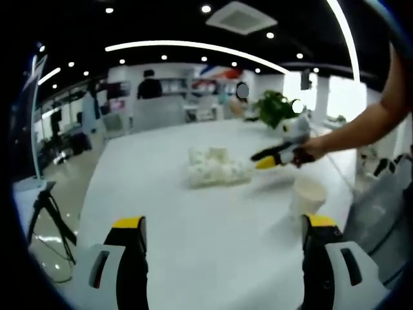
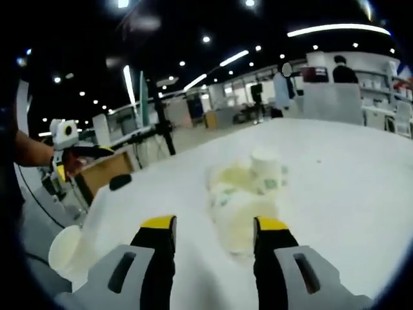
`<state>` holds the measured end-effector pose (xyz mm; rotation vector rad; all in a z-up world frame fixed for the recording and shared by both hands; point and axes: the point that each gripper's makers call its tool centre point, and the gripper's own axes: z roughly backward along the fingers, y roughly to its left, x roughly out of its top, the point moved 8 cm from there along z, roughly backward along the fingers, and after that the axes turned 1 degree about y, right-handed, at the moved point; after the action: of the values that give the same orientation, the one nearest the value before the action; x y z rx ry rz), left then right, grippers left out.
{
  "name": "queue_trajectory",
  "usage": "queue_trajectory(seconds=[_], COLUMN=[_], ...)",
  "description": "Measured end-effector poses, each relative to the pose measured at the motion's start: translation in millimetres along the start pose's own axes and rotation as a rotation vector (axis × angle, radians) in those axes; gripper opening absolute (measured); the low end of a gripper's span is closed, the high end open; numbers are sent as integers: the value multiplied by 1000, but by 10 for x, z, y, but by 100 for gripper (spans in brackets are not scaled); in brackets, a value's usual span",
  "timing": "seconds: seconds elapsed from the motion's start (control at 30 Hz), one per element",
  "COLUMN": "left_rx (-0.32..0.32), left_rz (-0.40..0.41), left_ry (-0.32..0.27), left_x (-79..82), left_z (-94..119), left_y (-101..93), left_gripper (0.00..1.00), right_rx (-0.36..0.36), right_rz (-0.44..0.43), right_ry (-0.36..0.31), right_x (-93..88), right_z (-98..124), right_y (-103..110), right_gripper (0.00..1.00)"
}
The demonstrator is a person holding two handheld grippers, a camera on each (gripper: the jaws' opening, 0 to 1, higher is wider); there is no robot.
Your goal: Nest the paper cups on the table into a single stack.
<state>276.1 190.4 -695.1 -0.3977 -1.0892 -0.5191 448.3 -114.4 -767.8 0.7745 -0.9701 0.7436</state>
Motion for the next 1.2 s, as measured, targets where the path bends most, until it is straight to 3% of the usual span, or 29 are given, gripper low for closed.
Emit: queue_trajectory(seconds=[0.27, 0.47, 0.97, 1.2], left_rx=[2, 4, -9, -11], left_rz=[1, 7, -1, 3], left_ry=[7, 14, 10, 5], left_x=[-19, -30, 2, 4], left_z=[28, 57, 12, 11], left_y=[-15, -20, -24, -15], left_gripper=[98, 98, 98, 98], right_rx=[36, 43, 51, 35], right_rz=[-76, -134, -157, -163], right_ry=[12, 13, 21, 28], right_x=[-14, -11, 13, 55], right_z=[-116, -114, -64, -26], right_y=[-72, -86, -42, -52], right_gripper=[30, 14, 1, 0])
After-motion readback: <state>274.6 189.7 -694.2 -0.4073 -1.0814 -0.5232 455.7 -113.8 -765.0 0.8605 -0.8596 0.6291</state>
